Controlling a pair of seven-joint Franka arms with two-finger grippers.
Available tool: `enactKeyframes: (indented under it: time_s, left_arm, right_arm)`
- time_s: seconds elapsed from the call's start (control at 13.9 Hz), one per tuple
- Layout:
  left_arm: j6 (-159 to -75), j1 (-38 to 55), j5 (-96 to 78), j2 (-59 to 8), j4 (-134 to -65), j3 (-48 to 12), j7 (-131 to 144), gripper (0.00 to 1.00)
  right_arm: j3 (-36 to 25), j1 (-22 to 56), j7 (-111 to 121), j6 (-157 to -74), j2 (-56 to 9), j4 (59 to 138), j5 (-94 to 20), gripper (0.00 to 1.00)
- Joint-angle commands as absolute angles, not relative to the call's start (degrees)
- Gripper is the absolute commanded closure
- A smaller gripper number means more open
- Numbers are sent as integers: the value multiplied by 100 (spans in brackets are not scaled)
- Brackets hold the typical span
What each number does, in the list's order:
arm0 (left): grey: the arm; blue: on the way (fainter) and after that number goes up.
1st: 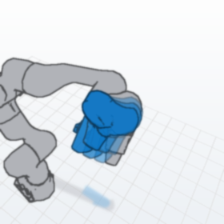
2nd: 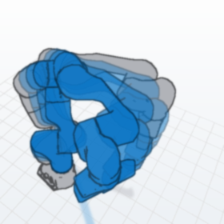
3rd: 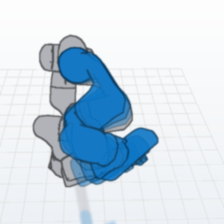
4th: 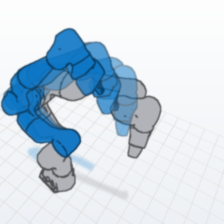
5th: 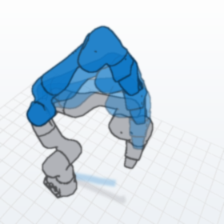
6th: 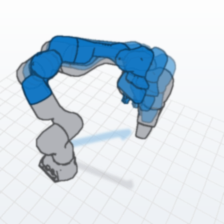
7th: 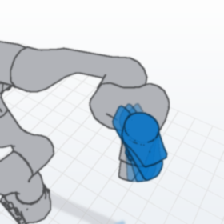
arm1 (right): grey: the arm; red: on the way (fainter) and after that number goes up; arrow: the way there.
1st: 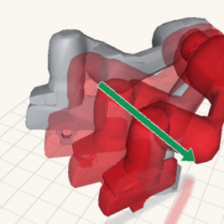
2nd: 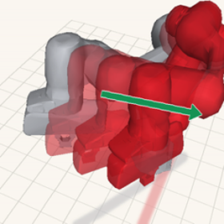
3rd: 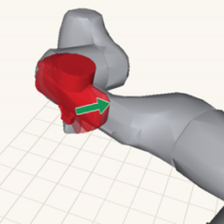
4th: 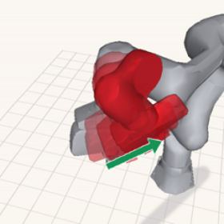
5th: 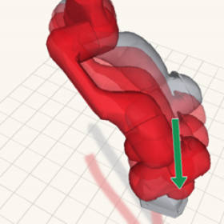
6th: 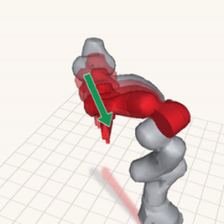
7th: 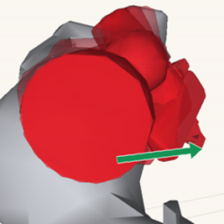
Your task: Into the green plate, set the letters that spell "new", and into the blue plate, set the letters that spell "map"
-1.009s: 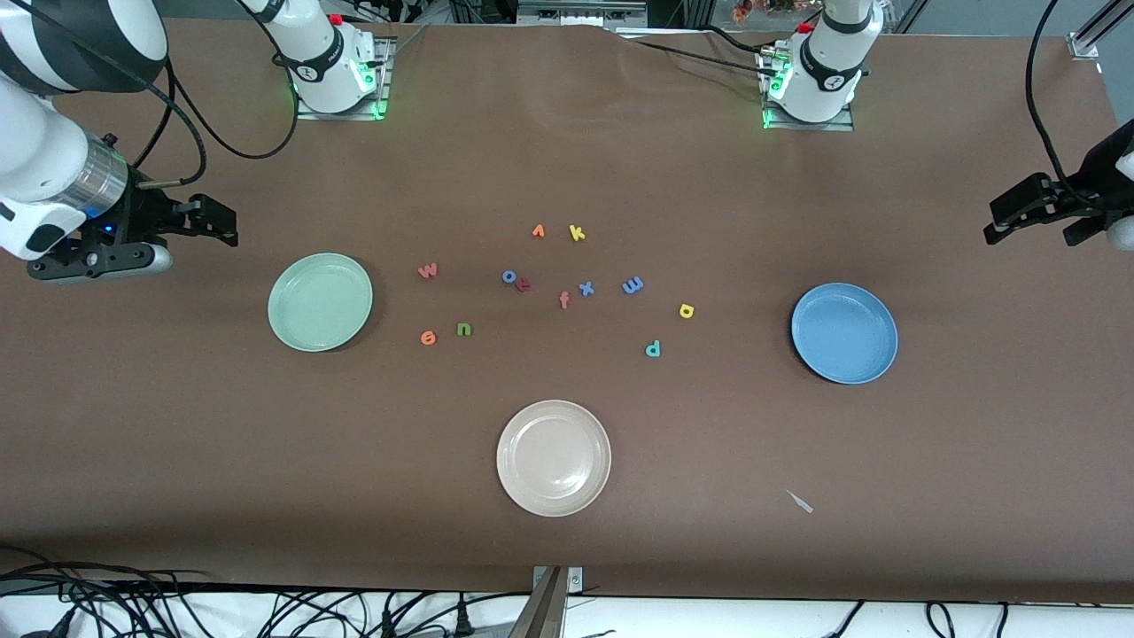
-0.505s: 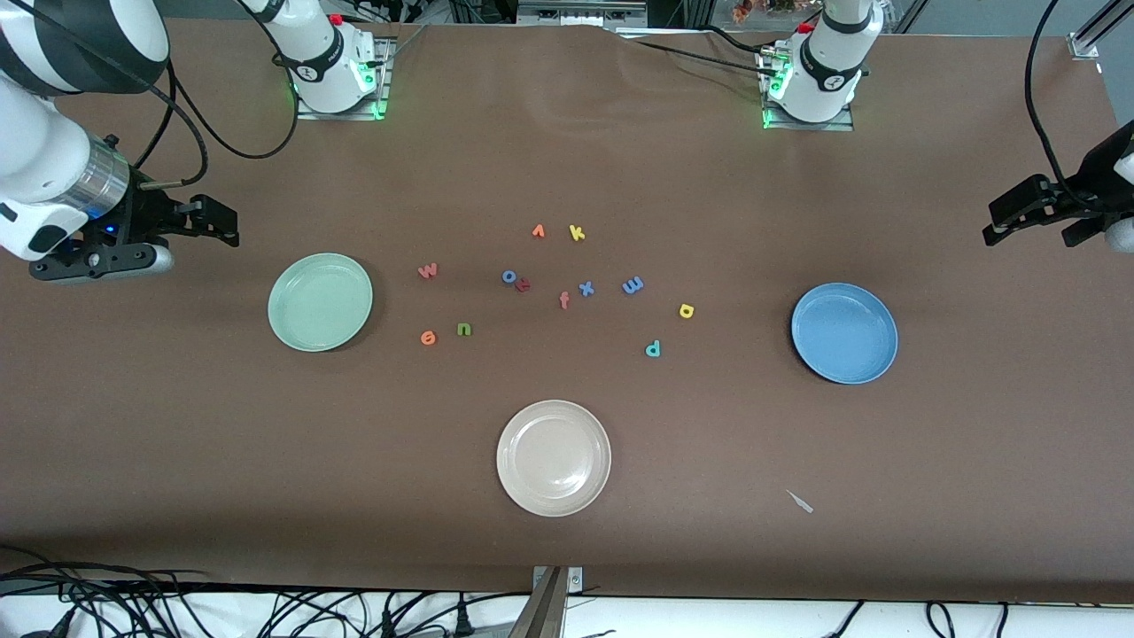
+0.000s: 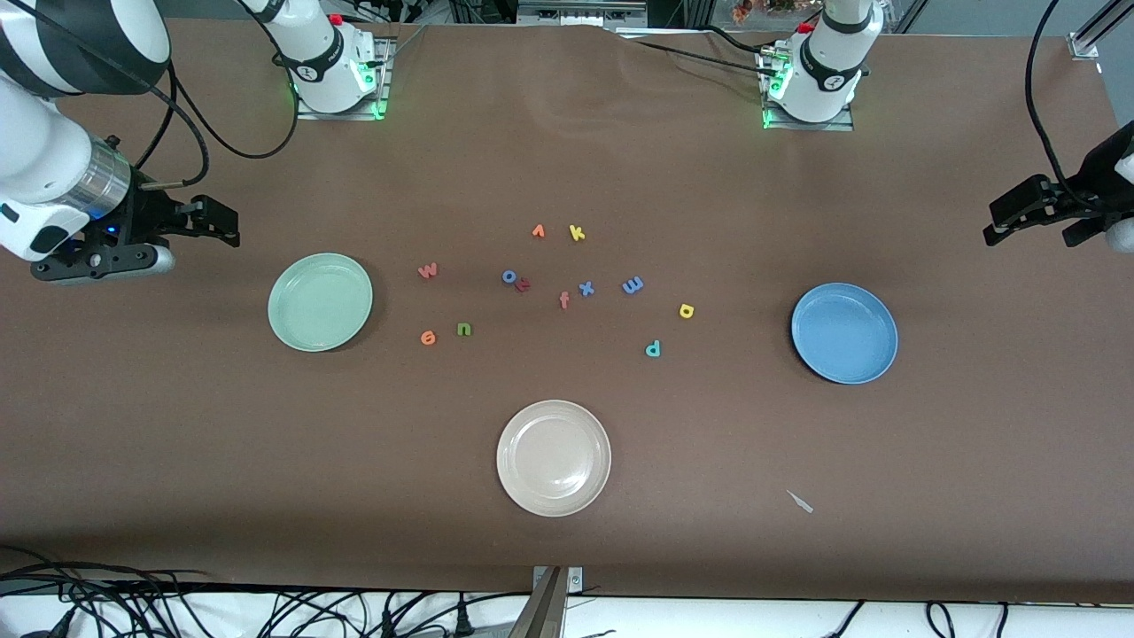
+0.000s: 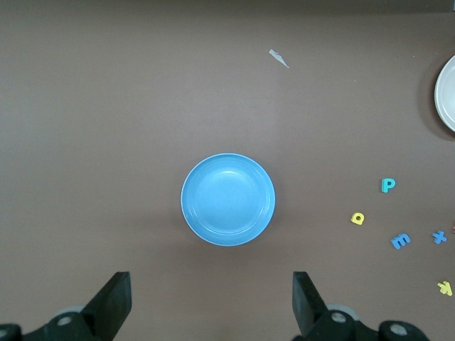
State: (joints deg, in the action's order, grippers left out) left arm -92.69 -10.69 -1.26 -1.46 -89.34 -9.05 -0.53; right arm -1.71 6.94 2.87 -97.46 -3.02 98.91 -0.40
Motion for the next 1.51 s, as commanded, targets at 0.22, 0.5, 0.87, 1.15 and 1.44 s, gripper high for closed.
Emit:
enactKeyframes:
  time_s: [0.22, 0.5, 0.87, 1.15, 1.44]
  left_arm:
    - [-9185, -1099, -141, -211, -8815, -923, -176, 0]
    - [-9158, -1116, -141, -211, -8833, -923, -176, 0]
    - [-9149, -1125, -167, -211, -8807, -914, -141, 0]
    - [-9141, -1125, -158, -211, -8842, -905, -167, 0]
    - [-9149, -1125, -149, -211, -8807, -914, -167, 0]
  right_arm:
    - [-141, 694, 334, -9835, -62, 10107, 0, 0]
    - [-141, 694, 334, -9844, -53, 10134, 0, 0]
    - [-132, 686, 334, -9905, -62, 10169, 0, 0]
    - [-149, 686, 334, -9862, -123, 10064, -53, 0]
    - [-149, 686, 343, -9817, -123, 10046, -35, 0]
